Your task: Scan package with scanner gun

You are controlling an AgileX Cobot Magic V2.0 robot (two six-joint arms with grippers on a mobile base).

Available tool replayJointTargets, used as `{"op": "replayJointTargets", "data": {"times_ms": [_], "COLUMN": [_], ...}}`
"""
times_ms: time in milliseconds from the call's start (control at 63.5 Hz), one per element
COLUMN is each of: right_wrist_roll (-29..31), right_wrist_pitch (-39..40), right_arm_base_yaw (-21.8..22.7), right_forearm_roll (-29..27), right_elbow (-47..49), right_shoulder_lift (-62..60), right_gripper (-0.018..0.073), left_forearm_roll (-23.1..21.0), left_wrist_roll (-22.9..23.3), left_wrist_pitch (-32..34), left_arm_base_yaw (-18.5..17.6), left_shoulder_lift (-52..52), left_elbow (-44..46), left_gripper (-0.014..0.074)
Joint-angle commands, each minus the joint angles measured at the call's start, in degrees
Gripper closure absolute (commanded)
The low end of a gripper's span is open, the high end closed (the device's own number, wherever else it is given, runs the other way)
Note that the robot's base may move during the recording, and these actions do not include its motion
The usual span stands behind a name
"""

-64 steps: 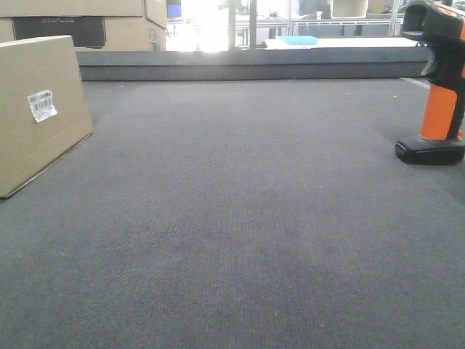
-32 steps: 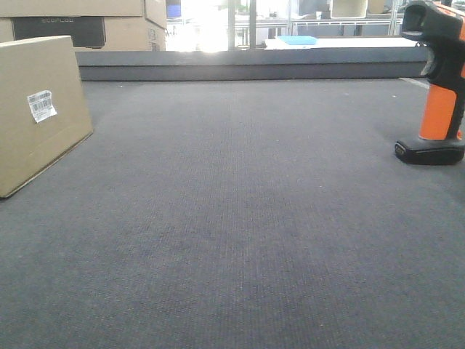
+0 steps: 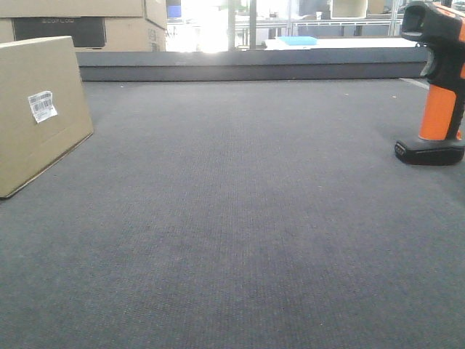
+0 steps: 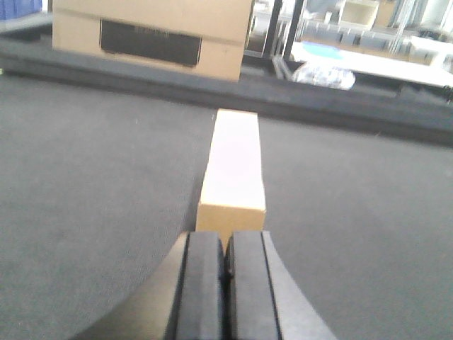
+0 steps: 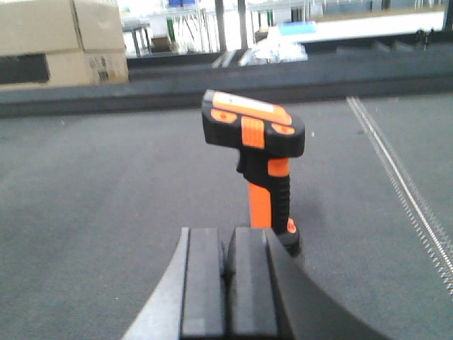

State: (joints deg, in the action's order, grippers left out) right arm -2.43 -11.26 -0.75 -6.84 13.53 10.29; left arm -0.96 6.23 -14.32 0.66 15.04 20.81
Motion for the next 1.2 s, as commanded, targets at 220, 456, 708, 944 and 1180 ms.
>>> {"op": "replayJointTargets", "data": {"times_ms": [220, 456, 708, 944, 1180], "right_wrist_roll": [0.4, 0.4, 0.4, 0.4, 12.1], "right_wrist_pitch": [-8.1, -7.2, -7.2, -6.7, 3.3], "right_arm_base_yaw": [0.1, 0.1, 0.1, 0.1, 0.6], "right_forearm_roll": [0.7, 0.7, 0.7, 0.7, 2.6], "right_elbow": [0.2, 0.2, 0.2, -0.1, -5.7], "right_shoulder_lift": [-10.3, -10.3, -10.3, -10.3, -10.3], "right_gripper": [0.0727, 0.0727, 0.0727, 0.0727, 0.0727], "left_forearm_roll": [-0.5, -0.4, -0.4, -0.4, -0.4], "left_wrist_roll": [0.4, 0.4, 0.4, 0.4, 0.4], "left_wrist_pitch": [-0.7, -0.5, -0.5, -0.5, -0.5], "left_arm_base_yaw": [0.3, 0.3, 0.3, 0.3, 0.3], "left_shoulder_lift": [-8.3, -8.5, -8.5, -8.5, -8.5], "left_elbow": [-0.1, -0.1, -0.1, -0.1, -0.1], "left_gripper": [0.0707, 0.0707, 0.0707, 0.0707, 0.0707]}}
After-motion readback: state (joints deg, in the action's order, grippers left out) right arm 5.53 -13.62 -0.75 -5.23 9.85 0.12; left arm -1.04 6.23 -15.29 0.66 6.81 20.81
